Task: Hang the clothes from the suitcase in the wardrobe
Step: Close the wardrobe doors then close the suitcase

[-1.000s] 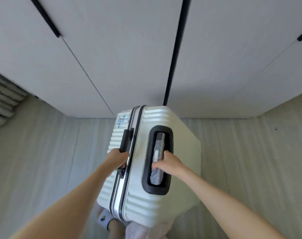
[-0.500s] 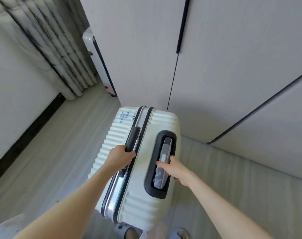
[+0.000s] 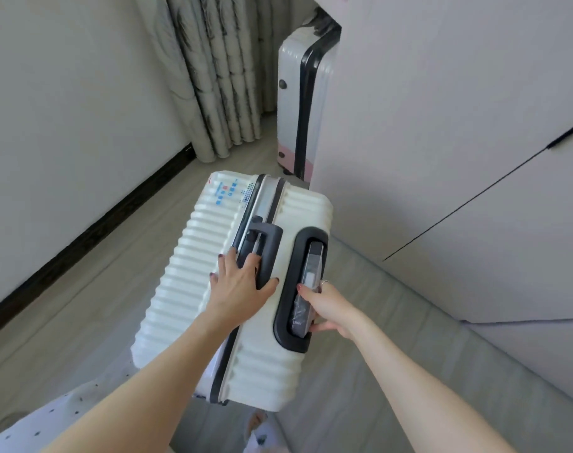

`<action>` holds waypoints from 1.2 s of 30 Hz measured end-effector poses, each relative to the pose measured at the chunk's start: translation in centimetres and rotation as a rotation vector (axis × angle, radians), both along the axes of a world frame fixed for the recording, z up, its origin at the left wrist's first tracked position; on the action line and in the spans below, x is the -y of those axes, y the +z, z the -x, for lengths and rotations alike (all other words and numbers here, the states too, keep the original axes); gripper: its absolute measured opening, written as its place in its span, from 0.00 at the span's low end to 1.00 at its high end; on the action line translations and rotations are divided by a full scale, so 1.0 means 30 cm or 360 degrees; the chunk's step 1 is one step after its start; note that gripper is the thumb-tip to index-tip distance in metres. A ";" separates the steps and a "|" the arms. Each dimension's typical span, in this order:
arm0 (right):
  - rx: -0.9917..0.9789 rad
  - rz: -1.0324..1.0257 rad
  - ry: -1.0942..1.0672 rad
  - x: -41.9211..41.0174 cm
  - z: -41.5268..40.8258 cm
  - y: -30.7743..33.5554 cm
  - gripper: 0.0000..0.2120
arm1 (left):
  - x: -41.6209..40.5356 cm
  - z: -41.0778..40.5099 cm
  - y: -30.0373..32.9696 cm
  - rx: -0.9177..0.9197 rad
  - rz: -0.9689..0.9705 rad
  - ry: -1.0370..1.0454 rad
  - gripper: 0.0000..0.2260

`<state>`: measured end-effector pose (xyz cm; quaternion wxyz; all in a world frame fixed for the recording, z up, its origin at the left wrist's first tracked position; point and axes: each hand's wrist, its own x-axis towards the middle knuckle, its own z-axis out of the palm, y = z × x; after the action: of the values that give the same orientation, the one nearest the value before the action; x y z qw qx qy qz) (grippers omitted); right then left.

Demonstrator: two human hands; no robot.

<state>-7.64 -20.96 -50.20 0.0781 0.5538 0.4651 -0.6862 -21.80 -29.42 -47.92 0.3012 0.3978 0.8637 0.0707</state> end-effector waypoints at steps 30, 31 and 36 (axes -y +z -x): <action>-0.0002 -0.0344 0.0062 -0.889 1.083 -0.170 0.44 | -0.874 1.053 -0.096 -0.0276 0.0094 0.0087 0.37; 0.0005 -0.0347 0.0059 -0.920 1.118 -0.171 0.44 | -0.905 1.089 -0.099 -0.0283 0.0094 0.0082 0.37; -0.0024 -0.0361 -0.0003 -1.067 1.283 -0.170 0.44 | -1.064 1.255 -0.100 -0.0262 0.0102 0.0045 0.37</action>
<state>-46.13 11.04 -55.29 0.0106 0.5545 0.5398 -0.6332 -59.45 2.49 -50.93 0.2407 0.3801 0.8929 0.0144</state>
